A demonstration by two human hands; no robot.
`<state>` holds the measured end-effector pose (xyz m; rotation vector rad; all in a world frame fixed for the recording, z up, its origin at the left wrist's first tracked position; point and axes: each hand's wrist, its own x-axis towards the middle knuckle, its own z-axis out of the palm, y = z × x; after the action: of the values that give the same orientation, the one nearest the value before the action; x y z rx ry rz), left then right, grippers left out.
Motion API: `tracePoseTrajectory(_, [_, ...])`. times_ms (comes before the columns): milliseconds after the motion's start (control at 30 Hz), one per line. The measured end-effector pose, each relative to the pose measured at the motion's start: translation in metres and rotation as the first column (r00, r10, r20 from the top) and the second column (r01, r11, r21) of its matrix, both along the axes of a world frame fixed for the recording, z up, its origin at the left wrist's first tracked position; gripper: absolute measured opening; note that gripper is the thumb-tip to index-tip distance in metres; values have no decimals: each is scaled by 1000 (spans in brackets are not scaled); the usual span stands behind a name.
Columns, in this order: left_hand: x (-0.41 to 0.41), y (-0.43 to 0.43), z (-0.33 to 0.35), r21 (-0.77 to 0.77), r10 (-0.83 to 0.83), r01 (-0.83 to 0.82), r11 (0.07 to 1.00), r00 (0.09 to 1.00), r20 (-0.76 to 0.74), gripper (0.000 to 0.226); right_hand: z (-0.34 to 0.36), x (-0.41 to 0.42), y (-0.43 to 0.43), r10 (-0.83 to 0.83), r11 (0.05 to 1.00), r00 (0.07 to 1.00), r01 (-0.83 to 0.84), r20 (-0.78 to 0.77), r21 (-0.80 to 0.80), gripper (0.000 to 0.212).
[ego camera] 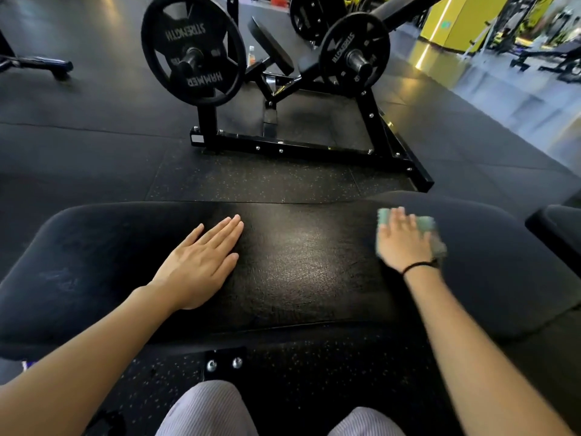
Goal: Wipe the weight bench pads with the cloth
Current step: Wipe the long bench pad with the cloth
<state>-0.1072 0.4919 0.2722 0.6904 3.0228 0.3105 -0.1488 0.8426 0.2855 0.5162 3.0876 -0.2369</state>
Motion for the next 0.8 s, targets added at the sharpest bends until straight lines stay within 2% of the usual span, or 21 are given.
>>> tracePoseTrajectory(100, [-1, 1, 0, -8, 1, -1, 1000, 1000, -3, 77, -10, 39, -104, 273, 962, 956, -269, -103, 51, 54])
tracePoseTrajectory(167, [0, 2, 1, -17, 7, -7, 1000, 1000, 0, 77, -15, 81, -162, 458, 887, 881, -462, -116, -5, 54])
tracePoseTrajectory(233, [1, 1, 1, -25, 4, -3, 1000, 1000, 2, 77, -15, 110, -171, 547, 829, 826, -557, -140, -48, 56])
tracePoseTrajectory(300, [1, 0, 1, 3, -7, 7, 1000, 1000, 12, 76, -17, 118, -127, 486, 872, 858, -488, -168, 34, 59])
tracePoseTrajectory(367, [1, -2, 1, 17, -16, 16, 1000, 1000, 21, 75, -16, 114, -56, 324, 945, 938, -314, -128, 88, 63])
tracePoseTrajectory(467, [0, -2, -1, 17, -20, 19, 1000, 1000, 18, 74, 0, 102, 29, 21, 1000, 999, -21, 44, -7, 52])
tracePoseTrajectory(567, [0, -1, 0, 19, -14, 14, 1000, 1000, 10, 75, -3, 87, 20, -65, 997, 997, 63, 47, 44, 55])
tracePoseTrajectory(600, [0, 0, -1, 14, -13, 13, 1000, 1000, 7, 75, -7, 85, -3, -23, 995, 1000, 24, -13, 95, 58])
tracePoseTrajectory(667, [-1, 0, 0, 8, -7, 7, 1000, 1000, -2, 76, -13, 80, -76, 184, 977, 975, -169, -121, 126, 62])
tracePoseTrajectory(733, [-1, 0, 0, -12, -9, 9, 1000, 1000, -12, 75, -18, 79, -158, 405, 914, 902, -400, -147, 62, 57])
tracePoseTrajectory(800, [0, -1, 0, -66, -35, 33, 997, 999, -36, 73, -14, 87, -214, 530, 844, 839, -536, -125, -12, 55])
